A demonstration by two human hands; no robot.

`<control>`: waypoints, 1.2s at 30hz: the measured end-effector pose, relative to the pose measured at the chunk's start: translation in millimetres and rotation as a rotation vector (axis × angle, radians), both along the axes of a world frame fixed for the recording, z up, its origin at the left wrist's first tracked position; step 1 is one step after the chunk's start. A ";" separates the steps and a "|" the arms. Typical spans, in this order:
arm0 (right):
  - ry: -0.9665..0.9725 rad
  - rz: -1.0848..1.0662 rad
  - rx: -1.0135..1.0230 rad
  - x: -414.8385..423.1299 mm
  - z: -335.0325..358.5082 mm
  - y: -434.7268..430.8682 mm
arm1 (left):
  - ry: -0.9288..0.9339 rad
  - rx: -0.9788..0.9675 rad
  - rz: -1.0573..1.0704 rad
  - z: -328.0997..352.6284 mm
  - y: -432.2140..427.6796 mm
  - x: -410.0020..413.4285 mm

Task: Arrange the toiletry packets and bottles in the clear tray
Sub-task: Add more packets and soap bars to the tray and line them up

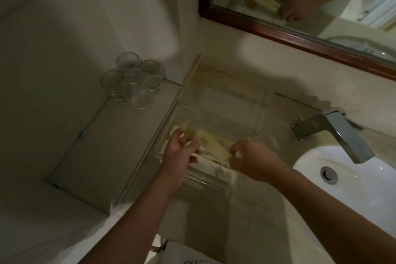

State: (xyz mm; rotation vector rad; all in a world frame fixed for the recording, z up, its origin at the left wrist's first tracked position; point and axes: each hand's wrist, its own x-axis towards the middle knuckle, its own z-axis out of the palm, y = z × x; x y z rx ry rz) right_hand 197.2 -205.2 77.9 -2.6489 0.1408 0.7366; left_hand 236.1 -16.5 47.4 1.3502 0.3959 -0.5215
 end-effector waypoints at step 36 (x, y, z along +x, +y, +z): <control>-0.155 -0.522 0.207 35.6 -23.6 -41.8 | -0.212 0.531 -0.244 -9.3 2.5 97.9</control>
